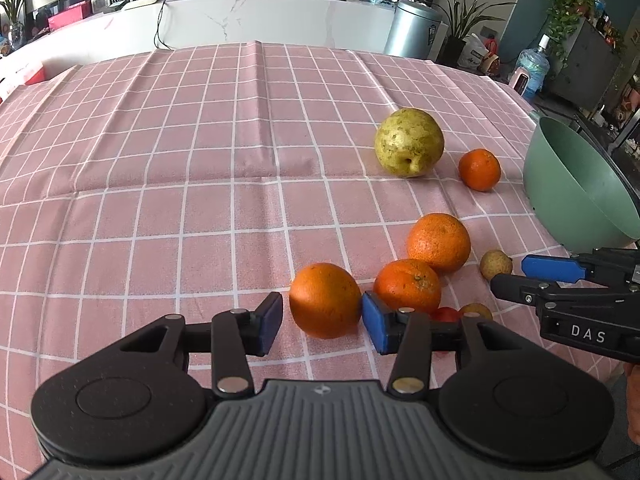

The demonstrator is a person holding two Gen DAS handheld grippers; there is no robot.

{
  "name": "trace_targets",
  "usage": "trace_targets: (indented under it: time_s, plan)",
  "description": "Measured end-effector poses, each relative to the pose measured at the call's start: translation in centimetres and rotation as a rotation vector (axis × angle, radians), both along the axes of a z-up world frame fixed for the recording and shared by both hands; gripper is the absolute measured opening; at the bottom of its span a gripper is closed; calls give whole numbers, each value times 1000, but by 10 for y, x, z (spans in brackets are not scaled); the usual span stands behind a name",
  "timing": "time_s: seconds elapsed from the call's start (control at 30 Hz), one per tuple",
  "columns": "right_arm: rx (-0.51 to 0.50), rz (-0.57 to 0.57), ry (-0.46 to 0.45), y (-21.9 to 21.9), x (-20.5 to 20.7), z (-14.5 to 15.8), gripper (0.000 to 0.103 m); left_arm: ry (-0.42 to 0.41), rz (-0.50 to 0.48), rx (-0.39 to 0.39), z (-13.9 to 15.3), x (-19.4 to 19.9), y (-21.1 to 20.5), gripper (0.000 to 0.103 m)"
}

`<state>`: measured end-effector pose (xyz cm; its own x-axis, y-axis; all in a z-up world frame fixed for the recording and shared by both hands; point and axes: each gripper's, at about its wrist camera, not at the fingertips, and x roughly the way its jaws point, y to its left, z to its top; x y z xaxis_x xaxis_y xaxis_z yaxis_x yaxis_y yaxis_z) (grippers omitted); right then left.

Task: Organize fruits
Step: 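Grasp an orange with the left tool while the right tool grasps another small brown fruit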

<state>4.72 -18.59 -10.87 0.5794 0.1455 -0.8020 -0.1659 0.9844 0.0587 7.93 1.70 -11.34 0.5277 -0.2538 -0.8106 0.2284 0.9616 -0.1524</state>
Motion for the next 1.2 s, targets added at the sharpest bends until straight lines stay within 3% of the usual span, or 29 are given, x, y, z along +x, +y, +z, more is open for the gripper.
trace_targets:
  time_s: [0.33, 0.4, 0.7, 1.2]
  plan:
    - [24, 3, 1, -1, 9, -8, 38, 30, 8, -21, -4, 7, -4, 54]
    - [25, 7, 7, 0, 10, -10, 31, 38, 9, -32, -5, 6, -3, 53]
    - [23, -5, 5, -3, 10, -10, 23, 66, -1, -62, -4, 7, -1, 46]
    - [29, -7, 1, -5, 8, -6, 23, 58, 21, -50, 5, 2, 7, 45]
